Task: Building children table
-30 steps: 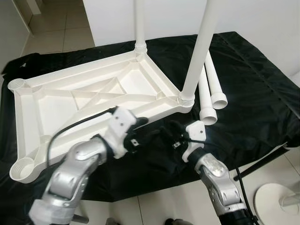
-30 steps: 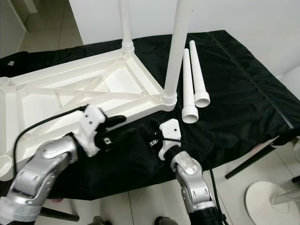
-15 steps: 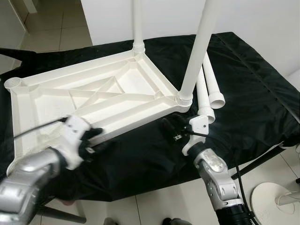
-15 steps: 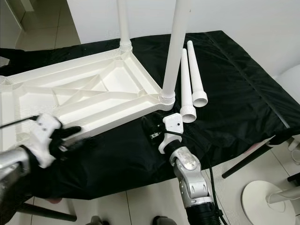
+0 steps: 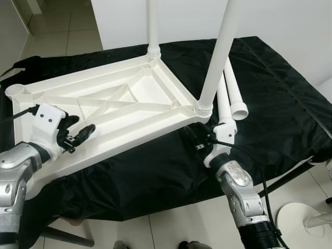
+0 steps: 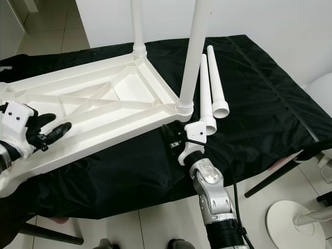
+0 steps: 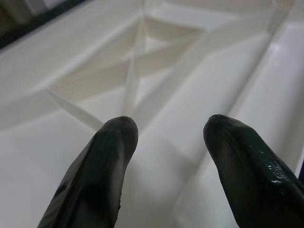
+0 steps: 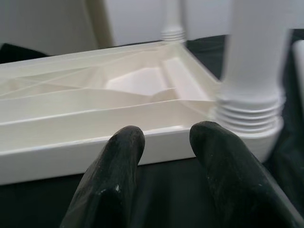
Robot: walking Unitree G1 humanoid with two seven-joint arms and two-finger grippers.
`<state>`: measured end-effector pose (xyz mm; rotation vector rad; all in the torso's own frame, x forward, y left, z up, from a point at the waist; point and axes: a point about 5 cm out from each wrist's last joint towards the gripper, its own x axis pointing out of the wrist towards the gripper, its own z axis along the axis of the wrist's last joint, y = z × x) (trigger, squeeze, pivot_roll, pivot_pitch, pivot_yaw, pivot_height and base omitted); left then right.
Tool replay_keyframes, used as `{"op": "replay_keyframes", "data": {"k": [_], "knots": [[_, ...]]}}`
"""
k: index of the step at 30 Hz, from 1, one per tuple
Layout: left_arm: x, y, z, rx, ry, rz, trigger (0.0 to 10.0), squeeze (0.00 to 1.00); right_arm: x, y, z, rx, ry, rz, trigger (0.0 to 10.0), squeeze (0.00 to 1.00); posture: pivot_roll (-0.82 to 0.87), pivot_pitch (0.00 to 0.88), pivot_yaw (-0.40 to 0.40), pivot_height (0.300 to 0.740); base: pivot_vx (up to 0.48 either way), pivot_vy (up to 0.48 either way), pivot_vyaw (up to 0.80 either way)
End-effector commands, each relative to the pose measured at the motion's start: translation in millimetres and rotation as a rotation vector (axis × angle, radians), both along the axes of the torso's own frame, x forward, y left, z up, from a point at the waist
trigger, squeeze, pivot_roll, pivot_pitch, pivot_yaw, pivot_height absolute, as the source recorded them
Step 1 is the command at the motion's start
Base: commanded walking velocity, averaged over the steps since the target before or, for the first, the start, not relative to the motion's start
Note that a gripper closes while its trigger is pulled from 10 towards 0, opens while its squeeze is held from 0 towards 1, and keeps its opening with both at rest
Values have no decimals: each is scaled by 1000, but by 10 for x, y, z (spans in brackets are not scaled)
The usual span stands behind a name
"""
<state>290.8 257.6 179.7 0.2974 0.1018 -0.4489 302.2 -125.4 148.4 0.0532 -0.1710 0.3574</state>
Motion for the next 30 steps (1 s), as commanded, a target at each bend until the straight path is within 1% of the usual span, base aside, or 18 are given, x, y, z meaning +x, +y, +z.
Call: {"op": "replay_keyframes", "data": {"k": [1,2,3,4,6,10,12,15,16,18,20,21,22,23,24,25,28,30], "knots": [[58,168,-29,36,-58,261,10000,0,44,-40,-61,-16,44,-51,10000,0,-11,128,10,740,0,0,0],[58,168,-29,36,-58,261,10000,0,44,-40,-61,-16,44,-51,10000,0,-11,128,10,740,0,0,0],[85,219,-74,22,-45,326,10000,0,85,-58,-39,-1,44,-82,10000,0,-10,131,9,740,0,0,0],[85,219,-74,22,-45,326,10000,0,85,-58,-39,-1,44,-82,10000,0,-10,131,9,740,0,0,0],[105,252,-90,38,-53,370,10000,0,112,-67,-17,9,36,-108,10000,0,-11,131,8,740,0,0,0],[125,227,-139,65,-55,383,10000,0,173,-56,41,56,25,-138,10000,0,-10,134,5,740,0,0,0],[129,200,-201,70,-32,377,10000,0,206,-36,88,91,19,-143,10000,0,-12,136,4,740,0,0,0],[132,169,-254,110,-28,352,10000,0,250,-11,111,93,21,-147,10000,0,-13,135,1,740,0,0,0],[132,169,-254,110,-28,352,10000,0,250,-11,111,93,21,-147,10000,0,-13,135,1,740,0,0,0],[147,191,-281,155,-31,371,10000,0,288,4,115,101,27,-155,10000,0,-12,134,-2,740,0,0,0],[142,165,-306,157,-21,348,10000,0,319,14,106,120,42,-156,10000,0,-10,135,-7,740,0,0,0],[134,133,-334,150,-8,320,10000,0,352,27,94,131,57,-159,10000,0,-10,135,-8,740,0,0,0],[134,133,-334,150,-8,320,10000,0,352,27,94,131,57,-159,10000,0,-10,135,-8,740,0,0,0],[46,-21,-459,122,64,184,10000,0,439,51,67,128,89,-179,10000,0,-4,138,-11,740,0,0,0],[5,-77,-509,113,94,134,10000,0,467,59,63,121,96,-187,10000,0,-4,138,-11,740,0,0,0],[5,-77,-509,113,94,134,10000,0,467,59,63,121,96,-187,10000,0,-4,138,-11,740,0,0,0],[-97,-198,-615,90,165,25,10000,0,526,73,48,123,122,-206,10000,0,1,140,-12,740,0,0,0],[-224,-321,-682,86,211,-94,10000,0,562,85,31,148,146,-222,10000,0,22,148,-16,740,0,0,0]]}}
